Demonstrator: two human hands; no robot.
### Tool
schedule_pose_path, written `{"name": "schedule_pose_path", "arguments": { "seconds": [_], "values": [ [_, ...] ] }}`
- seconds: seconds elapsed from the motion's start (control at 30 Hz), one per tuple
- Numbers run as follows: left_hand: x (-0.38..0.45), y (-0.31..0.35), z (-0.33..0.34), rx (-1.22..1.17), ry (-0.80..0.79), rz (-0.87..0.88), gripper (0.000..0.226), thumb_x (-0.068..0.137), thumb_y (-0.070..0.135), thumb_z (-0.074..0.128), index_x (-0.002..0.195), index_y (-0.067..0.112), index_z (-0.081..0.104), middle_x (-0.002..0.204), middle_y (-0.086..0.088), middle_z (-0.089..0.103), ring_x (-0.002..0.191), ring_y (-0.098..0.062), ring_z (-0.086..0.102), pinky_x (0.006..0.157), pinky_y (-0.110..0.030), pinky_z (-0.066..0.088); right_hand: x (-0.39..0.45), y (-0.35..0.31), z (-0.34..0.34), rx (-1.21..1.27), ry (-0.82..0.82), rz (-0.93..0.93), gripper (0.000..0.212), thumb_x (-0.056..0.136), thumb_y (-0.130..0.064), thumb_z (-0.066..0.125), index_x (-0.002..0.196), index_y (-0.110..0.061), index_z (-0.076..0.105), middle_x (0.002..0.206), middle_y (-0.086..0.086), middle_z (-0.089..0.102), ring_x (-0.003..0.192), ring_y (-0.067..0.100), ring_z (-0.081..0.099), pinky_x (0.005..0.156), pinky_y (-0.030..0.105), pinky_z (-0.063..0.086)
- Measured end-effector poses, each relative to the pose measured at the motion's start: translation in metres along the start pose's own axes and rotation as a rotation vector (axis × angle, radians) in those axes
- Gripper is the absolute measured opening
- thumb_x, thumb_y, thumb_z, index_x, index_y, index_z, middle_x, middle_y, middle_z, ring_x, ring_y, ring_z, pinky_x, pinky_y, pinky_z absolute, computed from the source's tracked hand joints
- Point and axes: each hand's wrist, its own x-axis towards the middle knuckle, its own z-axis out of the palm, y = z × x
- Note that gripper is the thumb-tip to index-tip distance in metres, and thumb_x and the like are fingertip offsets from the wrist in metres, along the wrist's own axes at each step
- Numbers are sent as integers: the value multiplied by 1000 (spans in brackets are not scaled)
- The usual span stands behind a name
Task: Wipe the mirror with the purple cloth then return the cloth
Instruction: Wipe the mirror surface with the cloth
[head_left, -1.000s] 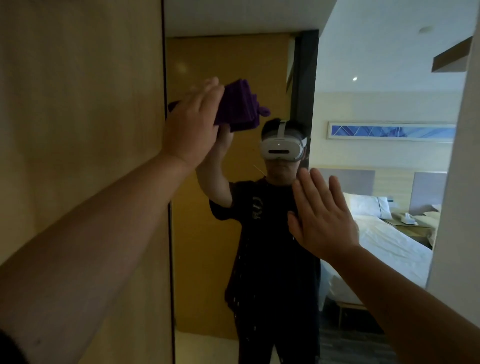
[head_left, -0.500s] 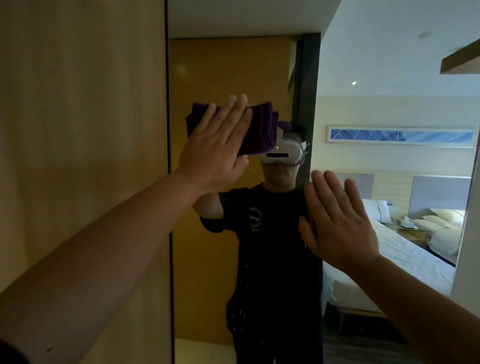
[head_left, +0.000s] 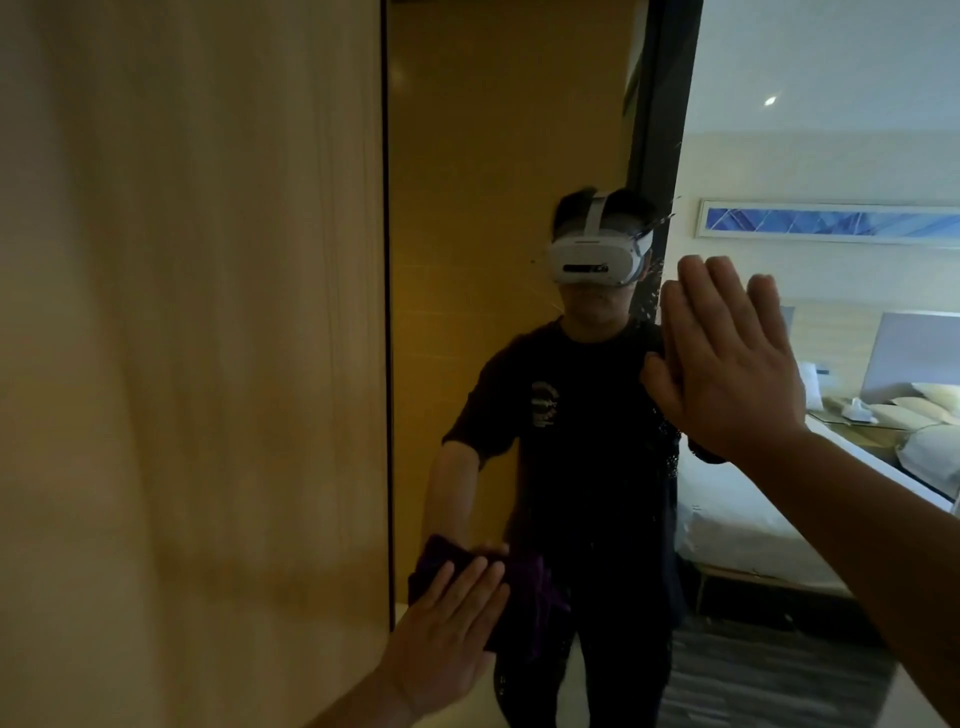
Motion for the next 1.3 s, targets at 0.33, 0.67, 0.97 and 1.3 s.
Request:
{"name": "schedule_pose_path", "arguments": {
  "seconds": [0.33,0.67,0.97,1.3],
  "values": [
    [189,-98,-112,-214,341,-399,82,92,34,62,150,1,13,158,-20,12,147,-35,12,118,-56,13,-1,6,-5,87,45,-22,60,98,-31,53,147,1,40,157,22,31,149,37,22,121,57,17],
    [374,-146,-230,-71,352,-300,68,97,37,35,153,7,10,162,-15,7,149,-28,3,121,-47,3,-11,57,-22,97,73,99,58,99,-30,52,147,1,40,158,21,28,151,35,16,123,56,11],
    [260,-72,-142,-4,301,-102,80,91,37,52,152,3,13,159,-17,7,148,-31,4,120,-50,6,-29,68,-14,132,119,146,50,105,-23,41,148,0,38,159,20,26,151,34,13,123,54,5],
    [82,80,-16,-46,28,-110,92,71,42,67,147,9,28,161,-12,6,149,-29,7,120,-49,3,-35,66,-8,79,183,178,43,107,-22,33,140,1,49,155,19,38,148,36,25,124,47,3]
  ]
}}
